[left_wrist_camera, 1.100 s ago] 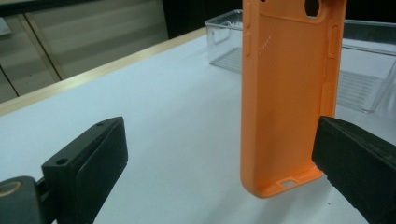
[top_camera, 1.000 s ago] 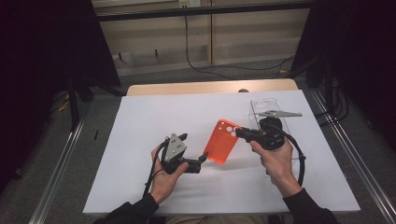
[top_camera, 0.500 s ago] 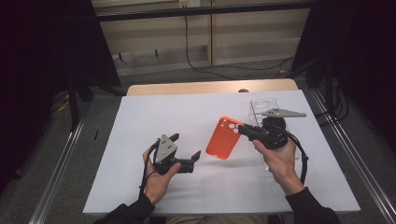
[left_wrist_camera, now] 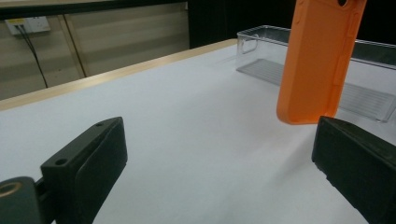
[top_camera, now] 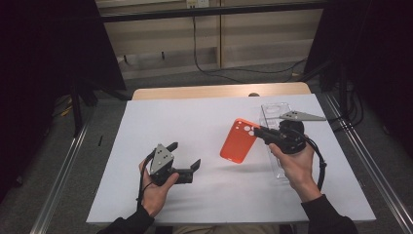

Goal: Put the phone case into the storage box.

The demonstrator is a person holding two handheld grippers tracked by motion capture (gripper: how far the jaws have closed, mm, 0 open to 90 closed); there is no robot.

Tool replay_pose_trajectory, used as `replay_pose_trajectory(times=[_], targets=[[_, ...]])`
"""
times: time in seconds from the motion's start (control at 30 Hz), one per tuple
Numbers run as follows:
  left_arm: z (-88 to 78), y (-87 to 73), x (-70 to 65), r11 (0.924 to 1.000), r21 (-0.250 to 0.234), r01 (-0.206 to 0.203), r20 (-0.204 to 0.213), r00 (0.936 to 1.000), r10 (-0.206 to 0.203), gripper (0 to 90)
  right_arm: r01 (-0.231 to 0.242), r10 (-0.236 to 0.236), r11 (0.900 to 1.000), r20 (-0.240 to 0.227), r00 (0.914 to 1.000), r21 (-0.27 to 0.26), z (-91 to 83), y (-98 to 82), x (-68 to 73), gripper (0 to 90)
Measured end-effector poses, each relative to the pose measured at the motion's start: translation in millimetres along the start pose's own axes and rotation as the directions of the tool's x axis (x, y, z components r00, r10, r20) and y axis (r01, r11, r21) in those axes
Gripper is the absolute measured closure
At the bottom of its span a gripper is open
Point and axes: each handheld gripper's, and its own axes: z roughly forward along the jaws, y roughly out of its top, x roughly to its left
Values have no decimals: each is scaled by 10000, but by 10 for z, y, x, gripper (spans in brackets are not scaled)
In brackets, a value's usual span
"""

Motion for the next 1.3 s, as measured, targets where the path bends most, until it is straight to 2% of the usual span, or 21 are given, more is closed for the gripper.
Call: replay_pose_trajectory(times=[0.2, 0.27, 0.37, 0.47, 0.57, 0.77, 0.83, 0.93, 1.1, 1.17, 1.3], targets=[[-93, -16, 41, 9998, -70, -200, -188, 9996, 199, 33, 138, -137, 9999, 135, 9998, -87, -24, 15, -21, 820], [-116, -30, 55, 9999, -32, -145, -210, 9997, 144, 33, 343, -339, 9993, 230, 9992, -142, -34, 22, -22, 820], [-163, -49, 92, 9999, -76, 108, -263, 9996, -110, 32, 414, -409, 9989, 259, 9988, -201, -56, 38, -23, 821], [-211, -64, 127, 9994, -218, 267, -632, 9976, -280, 26, 481, -472, 9986, 354, 9983, -237, -68, 50, -32, 821], [-257, -78, 152, 9997, -147, 204, -791, 9966, -215, 26, 495, -484, 9984, 390, 9981, -279, -78, 68, -52, 821], [-358, -116, 214, 9985, -324, 451, -862, 9951, -478, 23, 550, -522, 9974, 591, 9969, -469, -124, 127, -125, 822], [-386, -122, 229, 9966, -402, 721, -631, 9952, -745, 21, 544, -508, 9971, 666, 9965, -536, -138, 153, -147, 822], [-444, -129, 243, 9961, -505, 728, -784, 9940, -766, 21, 617, -569, 9964, 805, 9951, -589, -147, 192, -180, 822], [-517, -148, 269, 9984, -430, 380, -916, 9949, -418, 19, 709, -637, 9950, 1001, 9929, -704, -173, 246, -206, 823], [-548, -158, 288, 9981, -407, 462, -858, 9951, -495, 17, 762, -678, 9942, 1071, 9919, -764, -187, 272, -217, 823], [-615, -188, 330, 9972, -530, 535, -1023, 9930, -587, 17, 820, -714, 9929, 1202, 9902, -860, -212, 309, -248, 823]])
